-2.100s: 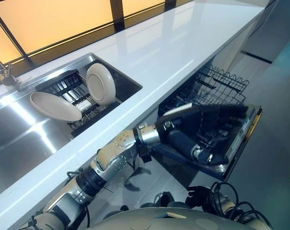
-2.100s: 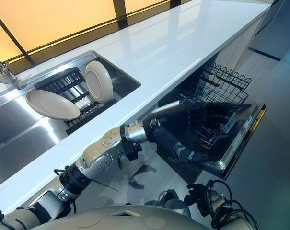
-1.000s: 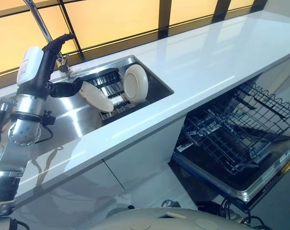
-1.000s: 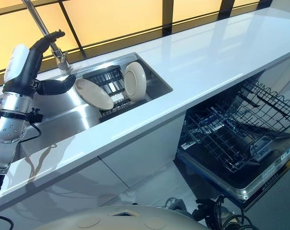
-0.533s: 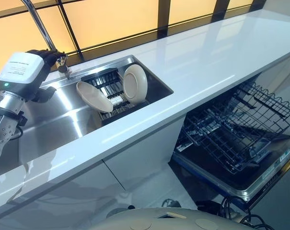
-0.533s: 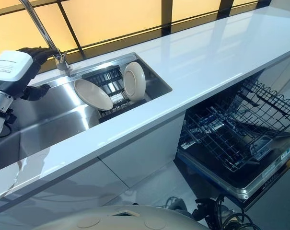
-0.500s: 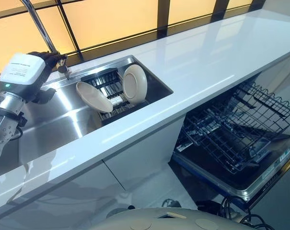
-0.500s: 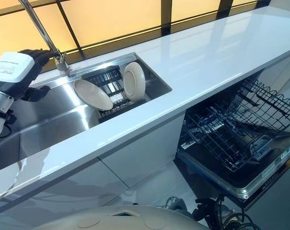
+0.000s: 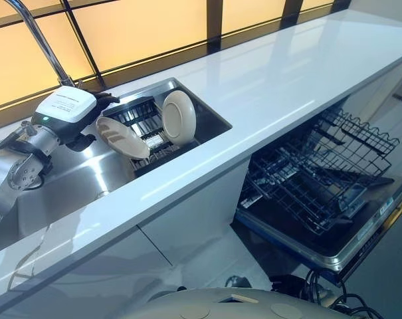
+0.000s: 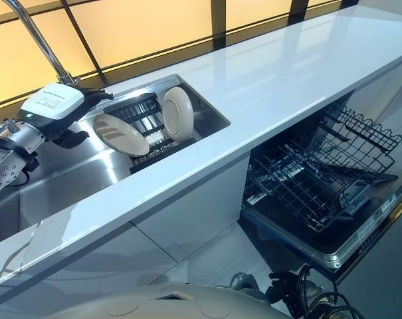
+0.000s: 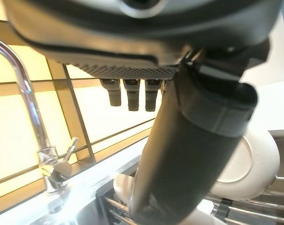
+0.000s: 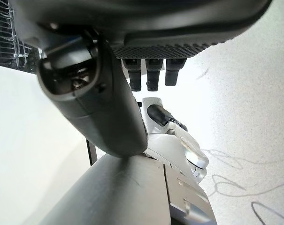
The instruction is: Pick up plates and place into dishwasher.
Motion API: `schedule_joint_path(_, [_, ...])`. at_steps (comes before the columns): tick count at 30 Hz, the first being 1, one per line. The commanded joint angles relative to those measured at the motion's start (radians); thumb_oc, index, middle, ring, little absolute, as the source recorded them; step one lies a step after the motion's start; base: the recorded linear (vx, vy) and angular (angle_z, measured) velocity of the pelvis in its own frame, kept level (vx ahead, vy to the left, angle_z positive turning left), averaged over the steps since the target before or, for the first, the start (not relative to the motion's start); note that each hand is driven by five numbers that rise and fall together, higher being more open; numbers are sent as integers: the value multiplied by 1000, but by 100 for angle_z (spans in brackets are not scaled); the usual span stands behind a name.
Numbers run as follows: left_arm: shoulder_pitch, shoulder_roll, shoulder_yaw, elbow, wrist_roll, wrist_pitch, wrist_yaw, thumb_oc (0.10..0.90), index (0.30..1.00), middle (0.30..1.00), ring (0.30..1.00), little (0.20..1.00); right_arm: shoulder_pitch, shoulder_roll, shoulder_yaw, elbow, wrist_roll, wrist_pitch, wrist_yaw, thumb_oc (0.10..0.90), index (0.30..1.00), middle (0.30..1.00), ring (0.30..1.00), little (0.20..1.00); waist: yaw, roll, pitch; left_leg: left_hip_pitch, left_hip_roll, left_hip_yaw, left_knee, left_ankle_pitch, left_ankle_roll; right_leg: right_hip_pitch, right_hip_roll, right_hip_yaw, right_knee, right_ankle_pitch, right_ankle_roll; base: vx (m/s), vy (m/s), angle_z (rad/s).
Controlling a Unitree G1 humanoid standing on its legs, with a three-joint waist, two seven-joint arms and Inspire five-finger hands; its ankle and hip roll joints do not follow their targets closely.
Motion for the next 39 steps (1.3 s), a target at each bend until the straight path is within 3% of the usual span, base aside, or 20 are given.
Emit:
schedule_joint_path(1, [-200, 99, 39, 72, 44, 68, 39, 800, 900, 900, 900, 900, -2, 27, 44, -29, -17, -8, 71, 800, 900, 900, 900, 900, -23, 23, -2, -9, -80, 82, 7, -75, 45, -24, 19, 36, 86, -70, 55, 21, -6, -6])
schedule_joint_path(10, [-257, 85, -60, 143, 155, 61, -45, 800, 900, 900, 900, 900, -5, 27, 43, -26, -8, 1, 66, 800, 900, 900, 900, 900, -40, 25, 2, -6, -79, 99, 7, -78, 46, -26, 23, 50, 81, -66, 58, 12, -1, -4])
schedule_joint_path(18, [-282, 81, -96, 165, 169, 79, -118, 800, 900, 900, 900, 900, -10, 27, 43, -18, 1, 7, 63, 800, 900, 900, 900, 900, -42, 29, 6, -6, -79, 104, 7, -76, 47, -26, 25, 55, 78, -64, 58, 0, 0, 0])
schedule_joint_path(33, [-294, 27, -127, 226, 209, 141, 81, 800, 900, 900, 900, 900, -8, 25, 46, -26, 2, 2, 63, 800, 900, 900, 900, 900, -56, 22, 8, -7, -81, 112, 7, -79, 48, -30, 29, 69, 76, -61, 57, 0, -2, -2])
schedule_joint_path(39, [-318, -26, -169, 258, 205, 186, 100, 800, 900, 900, 900, 900, -7, 32, 50, -15, 5, 0, 59, 800, 900, 900, 900, 900, -69, 20, 9, -7, -80, 120, 7, -81, 48, -33, 31, 79, 74, -57, 59, 0, 0, -1])
